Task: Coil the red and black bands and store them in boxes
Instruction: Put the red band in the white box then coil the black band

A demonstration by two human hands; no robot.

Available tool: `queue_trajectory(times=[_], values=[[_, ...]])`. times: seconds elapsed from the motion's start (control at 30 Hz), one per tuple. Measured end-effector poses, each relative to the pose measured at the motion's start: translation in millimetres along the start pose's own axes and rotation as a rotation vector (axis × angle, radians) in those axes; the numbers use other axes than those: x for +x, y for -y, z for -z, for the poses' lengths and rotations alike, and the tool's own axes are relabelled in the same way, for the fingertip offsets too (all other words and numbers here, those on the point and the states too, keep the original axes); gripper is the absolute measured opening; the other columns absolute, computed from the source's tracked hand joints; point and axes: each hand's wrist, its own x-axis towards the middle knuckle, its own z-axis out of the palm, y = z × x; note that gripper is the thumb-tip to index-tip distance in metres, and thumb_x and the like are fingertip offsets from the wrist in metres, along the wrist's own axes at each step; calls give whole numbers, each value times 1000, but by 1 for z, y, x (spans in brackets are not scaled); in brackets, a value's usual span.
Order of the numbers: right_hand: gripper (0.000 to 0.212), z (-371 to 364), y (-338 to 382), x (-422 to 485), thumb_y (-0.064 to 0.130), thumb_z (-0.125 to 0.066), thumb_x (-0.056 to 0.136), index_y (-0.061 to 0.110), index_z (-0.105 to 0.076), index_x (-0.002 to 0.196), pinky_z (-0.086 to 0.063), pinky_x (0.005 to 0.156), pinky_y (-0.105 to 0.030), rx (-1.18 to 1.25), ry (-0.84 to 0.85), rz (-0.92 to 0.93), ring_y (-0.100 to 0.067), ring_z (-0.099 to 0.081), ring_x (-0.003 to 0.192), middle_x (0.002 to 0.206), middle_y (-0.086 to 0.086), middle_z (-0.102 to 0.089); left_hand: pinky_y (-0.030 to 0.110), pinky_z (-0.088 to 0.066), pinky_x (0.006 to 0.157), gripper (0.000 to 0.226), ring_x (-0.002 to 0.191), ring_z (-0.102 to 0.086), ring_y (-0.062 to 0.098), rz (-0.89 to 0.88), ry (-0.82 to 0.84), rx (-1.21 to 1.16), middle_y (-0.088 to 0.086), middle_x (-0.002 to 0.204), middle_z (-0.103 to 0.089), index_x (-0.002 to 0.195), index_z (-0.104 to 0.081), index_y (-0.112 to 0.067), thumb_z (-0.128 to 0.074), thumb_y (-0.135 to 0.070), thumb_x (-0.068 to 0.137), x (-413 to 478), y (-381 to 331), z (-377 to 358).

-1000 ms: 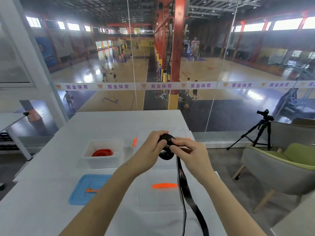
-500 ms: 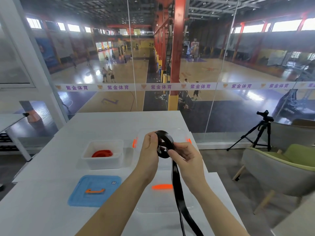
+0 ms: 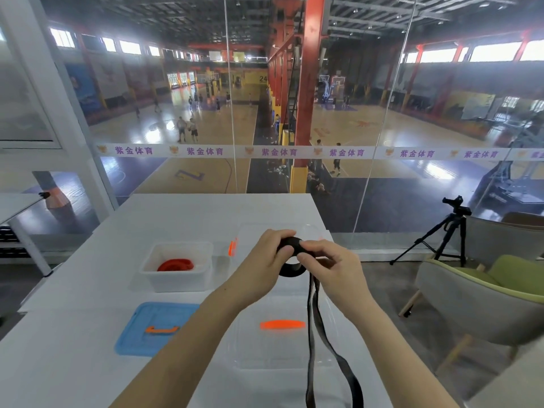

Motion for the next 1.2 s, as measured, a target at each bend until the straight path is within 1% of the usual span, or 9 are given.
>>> queue_trajectory(times=[0.17,0.27,0.4,0.5,0.67,0.83,1.03,1.1,1.2], values=[[10,-2,1,2,12,-83,87,20,-76,90,-61,84,-36,46,-67,-45,-16,-76,90,95,4,-80,18,-39,96,28,114,-53,12,-7,4,124,-2,129,-52,133,-51,-19,-36,-22,110,1,-5,2],[10,-6,1,-3,9,-80,89,16,-79,97,-61,91,-39,128,-86,-49,-18,-77,96,101,3,-81,10,-40,91,23,111,-51,1,24,-64,-18,-6,124,-53,125,-52,-23,-35,-23,110,-2,-4,-4],[20,-11,-2,-8,3,-77,92,17,-78,106,-61,91,-35,202,-112,-24,-21,-77,98,100,-3,-80,21,-46,99,23,112,-59,5,91,-174,-304,-8,119,-60,120,-56,-26,-36,-21,109,-4,0,-17],[26,-14,-4,-14,-1,-77,90,19,-77,107,-61,90,-28,272,-147,-37,-18,-77,101,102,-2,-80,8,-44,87,24,102,-57,-8,163,-229,-421,-12,114,-59,123,-55,-23,-34,-23,111,-6,-9,-20],[24,-17,-8,-19,-2,-80,88,17,-75,101,-59,86,-24,341,-207,-58,-21,-77,98,98,-5,-79,43,-45,112,24,120,-60,15,264,-275,-631,-14,114,-63,121,-56,-28,-37,-35,109,-3,-5,-27],[18,-13,-3,-13,-3,-77,90,12,-74,101,-61,86,-25,309,-160,-63,-20,-79,96,97,-4,-81,48,-46,112,35,118,-63,19,250,-219,-633,1,121,-66,121,-55,-27,-43,-48,96,-6,3,-24],[17,-10,-4,-2,-1,-78,90,13,-76,100,-61,90,-34,255,-135,-57,-27,-78,96,97,-7,-81,47,-48,111,22,114,-63,15,168,-99,-530,1,122,-66,128,-54,-23,-42,-25,109,-4,12,-1],[17,-10,-1,2,-1,-77,91,13,-77,100,-61,88,-29,235,-127,-37,-23,-77,94,97,-5,-81,39,-48,108,28,118,-62,12,111,-48,-411,-2,128,-64,136,-50,-29,-40,-25,111,-1,11,8],[19,-10,6,7,-3,-77,90,12,-78,101,-60,87,-26,212,-92,2,-18,-78,94,98,-1,-81,20,-47,92,31,101,-61,2,1,-18,-209,-3,119,-61,141,-45,-30,-38,-26,111,4,0,17]])
